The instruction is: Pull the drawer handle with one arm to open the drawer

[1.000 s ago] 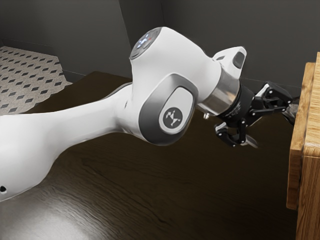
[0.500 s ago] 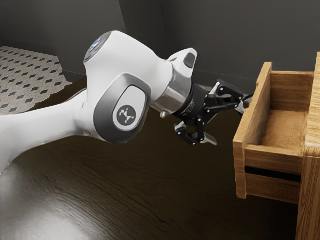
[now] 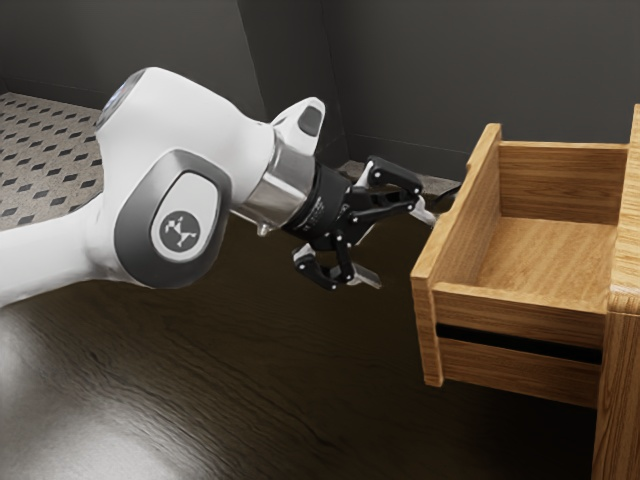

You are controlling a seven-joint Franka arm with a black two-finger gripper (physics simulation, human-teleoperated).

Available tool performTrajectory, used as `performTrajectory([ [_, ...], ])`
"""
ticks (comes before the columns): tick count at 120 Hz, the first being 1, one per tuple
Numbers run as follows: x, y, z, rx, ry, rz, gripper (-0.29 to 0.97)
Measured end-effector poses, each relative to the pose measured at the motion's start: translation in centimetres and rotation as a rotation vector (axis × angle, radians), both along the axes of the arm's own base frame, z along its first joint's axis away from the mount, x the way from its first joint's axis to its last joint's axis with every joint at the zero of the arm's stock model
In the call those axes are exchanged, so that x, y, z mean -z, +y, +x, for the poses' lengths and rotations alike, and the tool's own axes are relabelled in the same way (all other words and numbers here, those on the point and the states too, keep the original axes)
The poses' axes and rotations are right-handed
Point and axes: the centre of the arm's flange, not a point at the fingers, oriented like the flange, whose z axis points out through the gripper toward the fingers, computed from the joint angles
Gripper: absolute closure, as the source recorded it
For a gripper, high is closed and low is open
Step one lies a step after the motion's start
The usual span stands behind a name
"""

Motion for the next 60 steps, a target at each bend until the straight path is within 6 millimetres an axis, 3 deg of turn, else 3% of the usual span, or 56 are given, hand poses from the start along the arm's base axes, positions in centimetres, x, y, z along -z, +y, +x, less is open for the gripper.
performTrajectory([
  [25,0.4,1.5,-1.0,-0.014,0.007,-0.011,0.00],
  [33,-0.5,1.9,-1.3,-0.016,-0.010,-0.016,0.00],
  [60,-1.9,0.9,-1.5,0.005,-0.039,-0.014,0.00],
])
